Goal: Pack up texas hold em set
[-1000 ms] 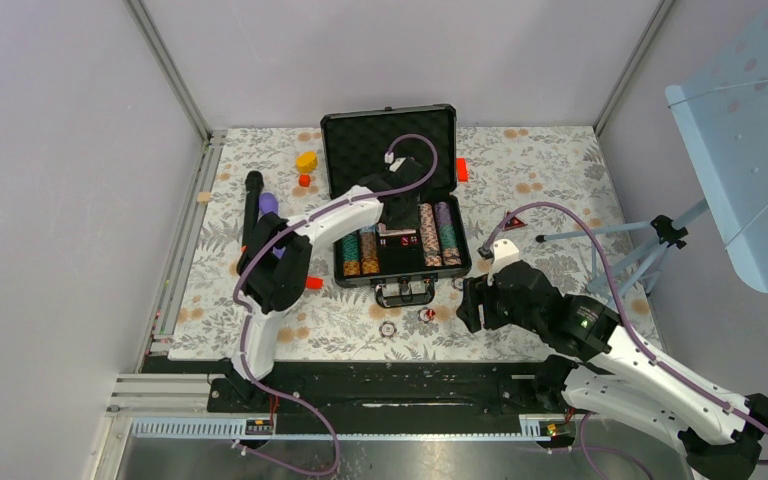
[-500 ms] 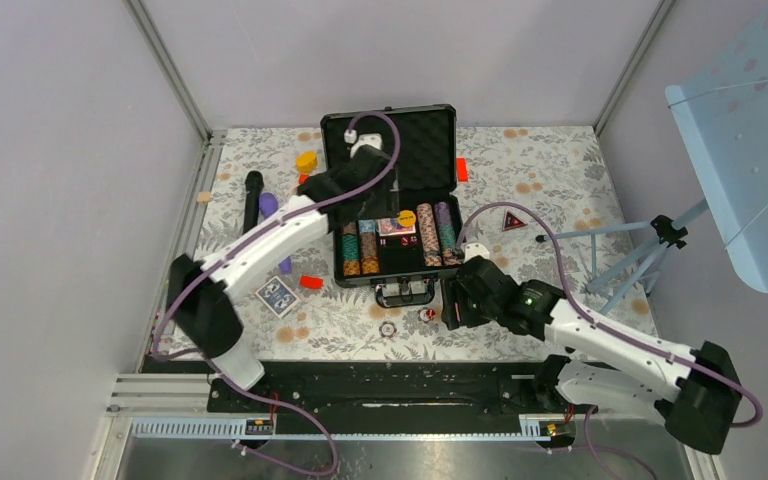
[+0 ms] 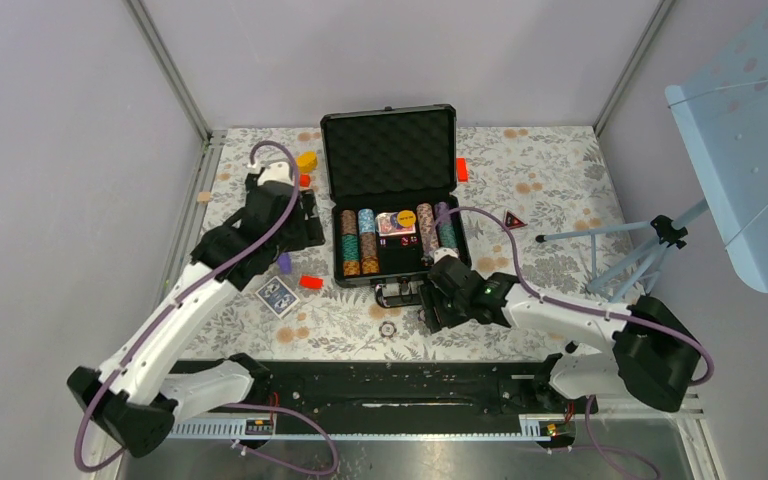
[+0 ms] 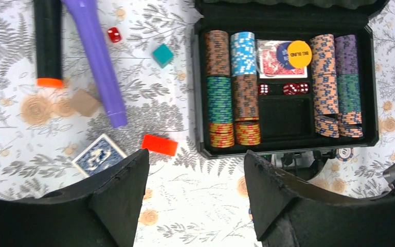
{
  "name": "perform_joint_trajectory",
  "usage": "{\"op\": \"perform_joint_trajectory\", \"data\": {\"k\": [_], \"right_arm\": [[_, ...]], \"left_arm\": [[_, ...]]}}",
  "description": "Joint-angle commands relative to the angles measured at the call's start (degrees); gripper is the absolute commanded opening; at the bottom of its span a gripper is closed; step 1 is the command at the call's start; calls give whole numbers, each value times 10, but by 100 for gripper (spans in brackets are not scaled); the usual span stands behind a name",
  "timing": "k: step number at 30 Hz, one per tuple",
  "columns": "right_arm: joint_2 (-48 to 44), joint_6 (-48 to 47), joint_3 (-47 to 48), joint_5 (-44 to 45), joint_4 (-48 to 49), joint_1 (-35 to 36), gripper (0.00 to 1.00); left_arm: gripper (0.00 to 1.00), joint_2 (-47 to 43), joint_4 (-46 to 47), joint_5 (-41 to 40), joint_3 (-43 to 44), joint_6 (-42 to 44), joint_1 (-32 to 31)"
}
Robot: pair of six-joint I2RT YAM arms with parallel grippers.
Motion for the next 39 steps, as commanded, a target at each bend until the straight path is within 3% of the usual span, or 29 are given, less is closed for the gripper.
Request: {"op": "perform_joint_trajectory", "data": {"k": [1,8,26,31,39], "right_arm": [[39,-47,44,1,20,6,64],[85,-59,65,2,29,6,58],[138,-84,99,19,12,6,33],[128,-93,107,7,-8,6,23],[60,-101,144,22,-55,5,23]], "left_arm": [[68,-67,-16,-33,-22,21,21],[68,-103,-20,-33,-39,14,35],[68,-112,-17,-18,-68,-13,37],[68,-118,-17,-27,-74,-13,37],[68,-122,-13,-27,-85,-13,44]]}}
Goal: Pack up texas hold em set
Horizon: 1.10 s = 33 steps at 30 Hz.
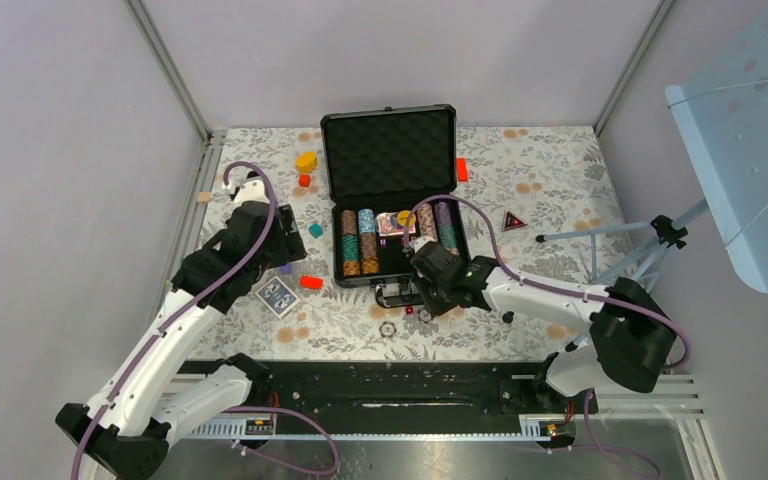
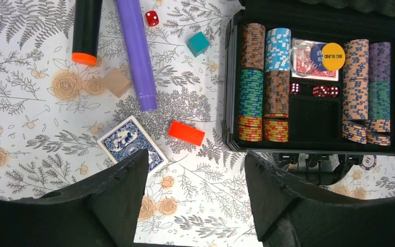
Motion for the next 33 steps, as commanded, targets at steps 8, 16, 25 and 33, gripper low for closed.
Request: {"op": "perform_joint_trajectory", "data": {"k": [8,16,25,33], "right_arm": [[-34,-5,73,0,-40,5,41],[16,68,56,-44,18,6,56],[77,58,58,-63,42,29,56],[123,38,70,-49,42,31,54]], "left_arm": [[68,-15,22,2,-18,-6,8],[68,-16,23,11,-22,-9,12],[68,-14,26,19,-26,-10,13],[68,-11,31,26,-24,-11,14]]}}
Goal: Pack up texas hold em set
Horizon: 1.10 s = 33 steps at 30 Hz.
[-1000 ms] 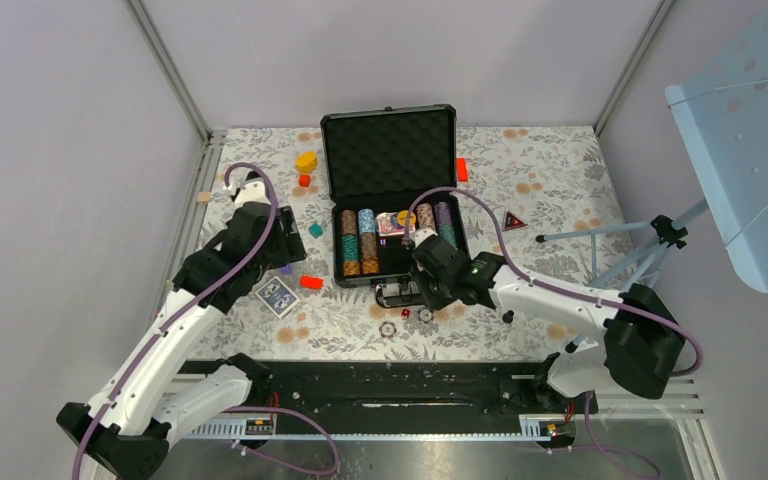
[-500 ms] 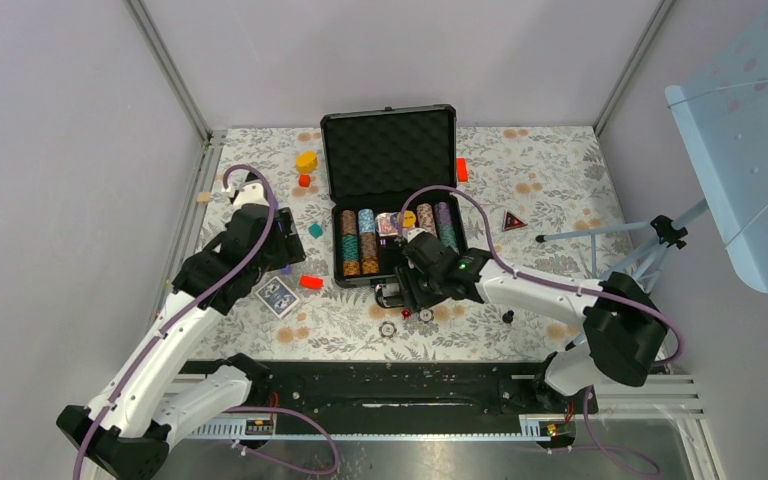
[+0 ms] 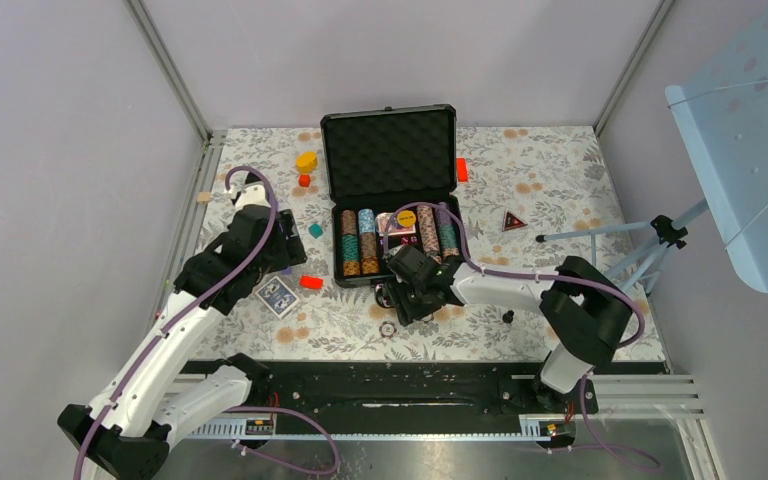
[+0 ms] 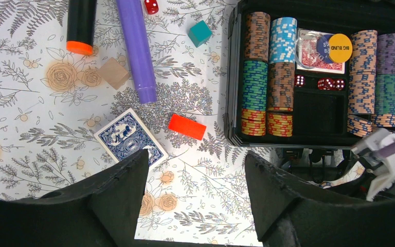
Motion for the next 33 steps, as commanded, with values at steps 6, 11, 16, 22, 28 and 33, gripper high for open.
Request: {"op": "perform_joint_trajectory", "data": {"k": [6,11,16,22,28,33], "right_arm": [[31,-20,27,7,8,6,49],[42,-24,32,23,5,7,42],[48,-24,35,29,5,8,36],[21,-22,33,38,3,8,24],[-56,-24,68,45,-43,8,21],[-88,-58,136,85,-70,3,22]], "left_arm": [[68,-2,28,13,5,-3,5],[68,-2,28,14,2,-2,6],[68,-7,28,14,-4,-4,7],[68,-10,27,14,-12,-4,9],[68,-12,27,12,-14,0,13],[68,-17,28,13,-17,4,17]]}}
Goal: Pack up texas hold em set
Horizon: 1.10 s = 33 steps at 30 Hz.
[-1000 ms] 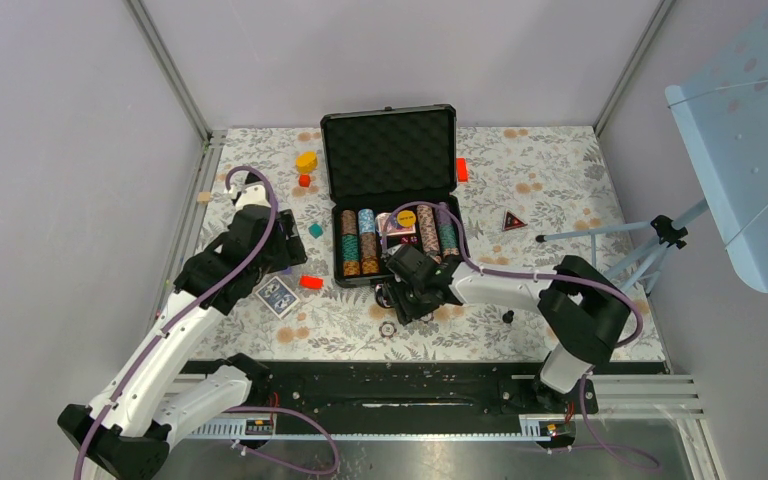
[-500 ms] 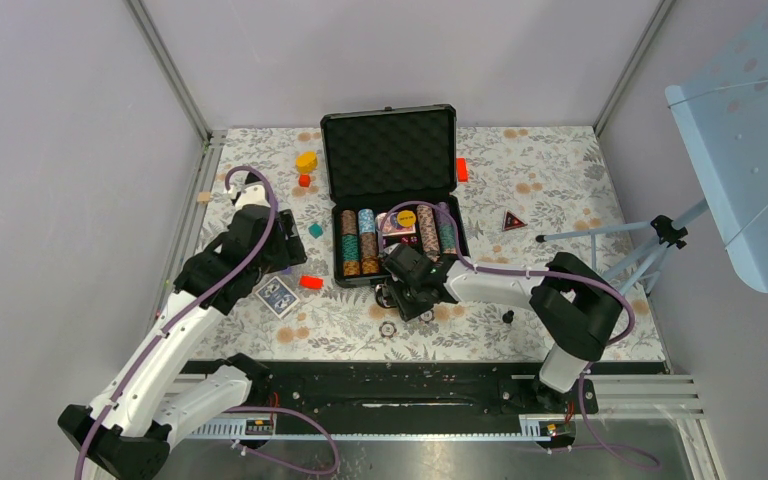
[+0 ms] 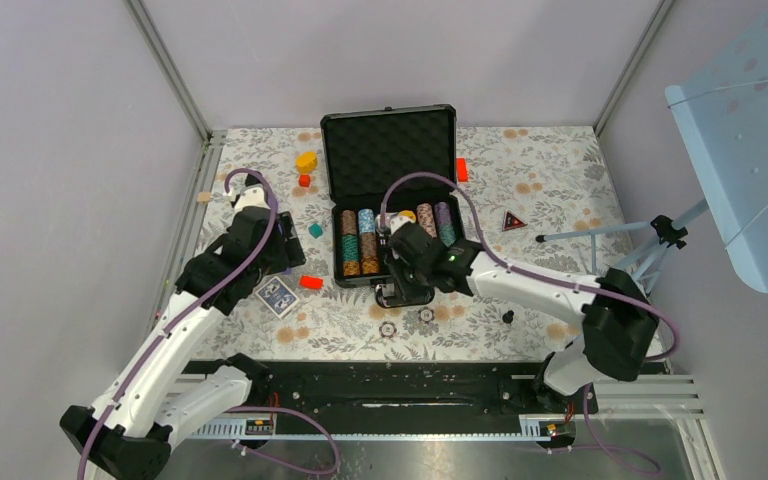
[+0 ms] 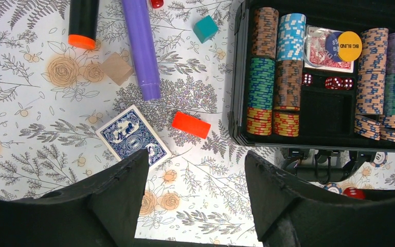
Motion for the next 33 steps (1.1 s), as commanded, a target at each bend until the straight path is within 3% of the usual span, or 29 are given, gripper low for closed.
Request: {"op": "perform_joint_trajectory", "data": {"k": [1,6,14,33], "right_arm": [[-26,-39,91,47,-24,-5,22],[85,-68,216,51,-64,-43,21],[220,-50,324,53,-67,-97,19],[335,2,378,64,-66,-135,19]], "left_arm": [[68,-19,23,5,-4,5,6],[69,-33,19,17,-8,4,10],[69,-51,9,21,-16,8,13],[69,-48,7,32,-12,21,22]]}}
